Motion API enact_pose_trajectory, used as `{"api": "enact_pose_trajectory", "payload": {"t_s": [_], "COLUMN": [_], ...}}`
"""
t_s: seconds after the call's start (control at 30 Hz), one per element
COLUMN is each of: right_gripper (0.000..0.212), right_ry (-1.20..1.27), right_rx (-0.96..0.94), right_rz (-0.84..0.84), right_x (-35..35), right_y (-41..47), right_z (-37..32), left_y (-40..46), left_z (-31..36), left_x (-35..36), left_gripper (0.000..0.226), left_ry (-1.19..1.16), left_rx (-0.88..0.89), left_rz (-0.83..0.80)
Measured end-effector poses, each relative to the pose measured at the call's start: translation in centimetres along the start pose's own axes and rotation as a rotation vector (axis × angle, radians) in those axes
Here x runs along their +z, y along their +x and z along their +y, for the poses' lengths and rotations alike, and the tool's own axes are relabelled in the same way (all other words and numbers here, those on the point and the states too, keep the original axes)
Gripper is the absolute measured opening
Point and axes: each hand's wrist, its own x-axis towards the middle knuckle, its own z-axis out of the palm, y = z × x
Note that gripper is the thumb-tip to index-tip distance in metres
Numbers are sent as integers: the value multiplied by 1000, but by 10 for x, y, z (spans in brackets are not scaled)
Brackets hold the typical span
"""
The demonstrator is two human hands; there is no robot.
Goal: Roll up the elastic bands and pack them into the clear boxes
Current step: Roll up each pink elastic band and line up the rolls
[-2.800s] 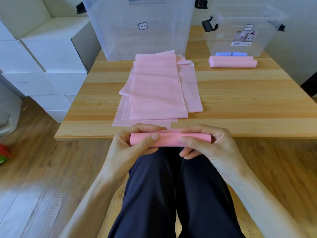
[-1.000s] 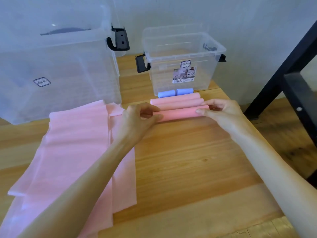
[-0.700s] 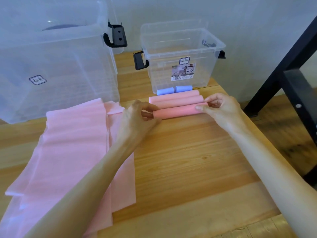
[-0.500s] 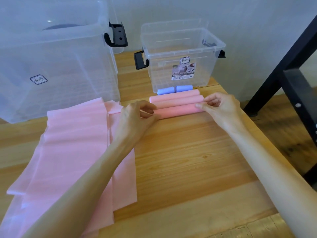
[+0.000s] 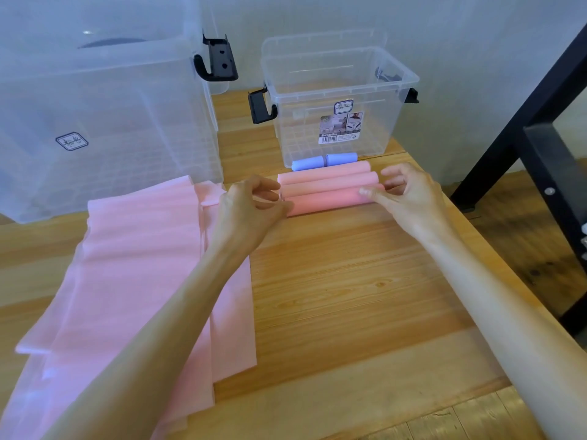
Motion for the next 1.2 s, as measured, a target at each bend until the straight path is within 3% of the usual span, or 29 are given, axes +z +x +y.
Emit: {"api": "enact_pose_trajectory", "payload": {"t_s": [0.27, 0.5, 0.67, 1.03, 1.2], "right_gripper": [66, 31, 46, 46, 65], "right_ry": [13, 29, 14, -18, -20], "right_rx": [11, 1, 3, -7, -8], "right_rz": [-43, 13, -21, -30, -44], "right_x": [-3, -2, 0, 4, 2], "right_y": [-4, 0, 2, 5, 3], "right_z": [-1, 4, 5, 3, 1], "left_y": [-4, -8, -2, -5, -5], "left_z": [2, 2, -1, -4, -4], "left_x": [0, 3, 5, 12, 12], "left_gripper": [24, 23, 20, 25, 31], "left_ry": [-18, -11, -10, 96, 71], "left_rx": [-3, 38, 35, 163, 165], "left_rz": [9, -33, 4, 28, 22]}}
